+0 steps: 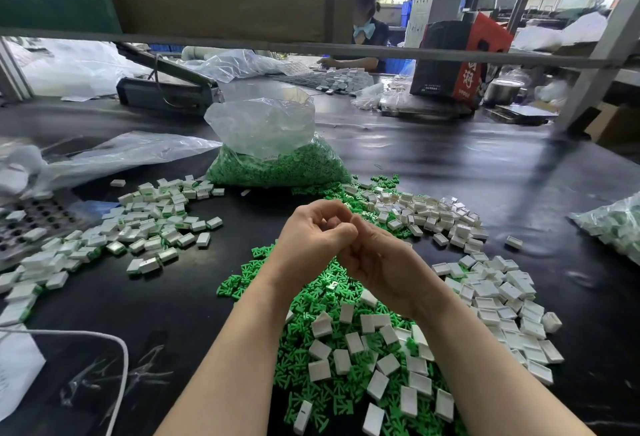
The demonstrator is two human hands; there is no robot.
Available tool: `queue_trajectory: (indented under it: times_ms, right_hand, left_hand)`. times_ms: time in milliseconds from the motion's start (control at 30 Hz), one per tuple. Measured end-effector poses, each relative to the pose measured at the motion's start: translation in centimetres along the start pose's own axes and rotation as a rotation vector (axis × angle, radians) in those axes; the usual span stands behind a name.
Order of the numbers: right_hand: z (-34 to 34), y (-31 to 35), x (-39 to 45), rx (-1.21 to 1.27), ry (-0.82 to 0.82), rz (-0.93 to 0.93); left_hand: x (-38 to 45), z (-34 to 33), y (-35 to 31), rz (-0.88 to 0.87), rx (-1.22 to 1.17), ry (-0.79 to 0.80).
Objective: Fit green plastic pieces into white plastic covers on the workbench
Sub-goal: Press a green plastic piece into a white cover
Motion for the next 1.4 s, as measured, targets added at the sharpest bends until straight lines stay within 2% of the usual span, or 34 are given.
queue_trajectory:
  times_ms: [200, 767, 1033, 1400]
  right_hand:
    - [-0.07, -0.05, 0.04, 0.094, 0.002, 0.044]
    - [-0.1, 0.25, 0.15, 0.012, 0.068, -0.009]
    - [0.15, 0.12, 0.19, -0.146, -0.002, 0.005]
    - [-0.18, 0.06, -0.09, 0.083, 0.013, -0.005]
  left_hand:
    - [0.08, -0.13, -0.07, -0.029, 0.001, -0.005]
    - [0.35, 0.05, 0.66, 0.101, -0.24, 0.022]
    - [0.22, -0.31, 0.47, 0.066, -0.079, 0.047]
    - [0.1, -0.18, 0.21, 0.015, 0.013, 0.009]
Point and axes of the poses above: each hand's wrist, its own x-axis towards the middle knuckle, its own z-axis out of the back of the hand, y = z × x, the point moved 5 cm from there along x, towards the middle knuckle, and after that the axes turned 3 degrees about -y, right-handed, at the moved point
